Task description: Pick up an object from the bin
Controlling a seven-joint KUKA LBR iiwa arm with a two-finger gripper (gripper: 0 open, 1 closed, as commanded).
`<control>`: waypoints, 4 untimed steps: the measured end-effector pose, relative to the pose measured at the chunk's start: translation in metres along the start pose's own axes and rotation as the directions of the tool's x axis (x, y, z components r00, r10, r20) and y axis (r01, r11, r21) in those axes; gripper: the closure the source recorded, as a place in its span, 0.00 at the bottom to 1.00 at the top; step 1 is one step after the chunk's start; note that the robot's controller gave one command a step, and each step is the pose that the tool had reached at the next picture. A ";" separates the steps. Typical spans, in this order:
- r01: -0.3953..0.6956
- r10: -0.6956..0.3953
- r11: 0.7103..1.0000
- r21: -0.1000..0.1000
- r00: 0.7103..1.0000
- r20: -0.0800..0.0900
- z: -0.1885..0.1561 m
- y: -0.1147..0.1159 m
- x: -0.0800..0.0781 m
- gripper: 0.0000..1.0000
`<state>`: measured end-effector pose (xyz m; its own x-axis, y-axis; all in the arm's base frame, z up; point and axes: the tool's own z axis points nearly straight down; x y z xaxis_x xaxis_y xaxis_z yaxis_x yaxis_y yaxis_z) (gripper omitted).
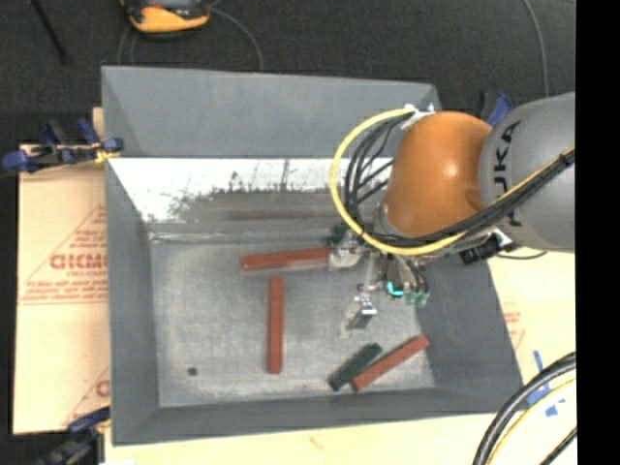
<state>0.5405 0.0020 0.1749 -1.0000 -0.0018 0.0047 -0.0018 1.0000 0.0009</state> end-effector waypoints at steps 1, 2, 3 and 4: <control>0.000 0.000 1.000 0.000 1.000 0.008 -0.004 0.000 -0.002 0.00; 0.073 -0.073 0.997 0.003 0.997 0.014 0.033 -0.027 0.012 0.00; 0.314 -0.314 0.949 0.004 0.949 0.005 0.061 -0.043 0.023 0.00; 0.477 -0.477 0.879 0.002 0.879 -0.007 0.097 -0.079 0.045 1.00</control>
Offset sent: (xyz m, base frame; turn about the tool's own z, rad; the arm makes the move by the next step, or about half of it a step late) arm -0.0379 -0.0714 -0.0969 -0.1791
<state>0.4949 -0.0772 0.0782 -0.8779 -0.4788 0.0110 -0.4788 0.8779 0.0012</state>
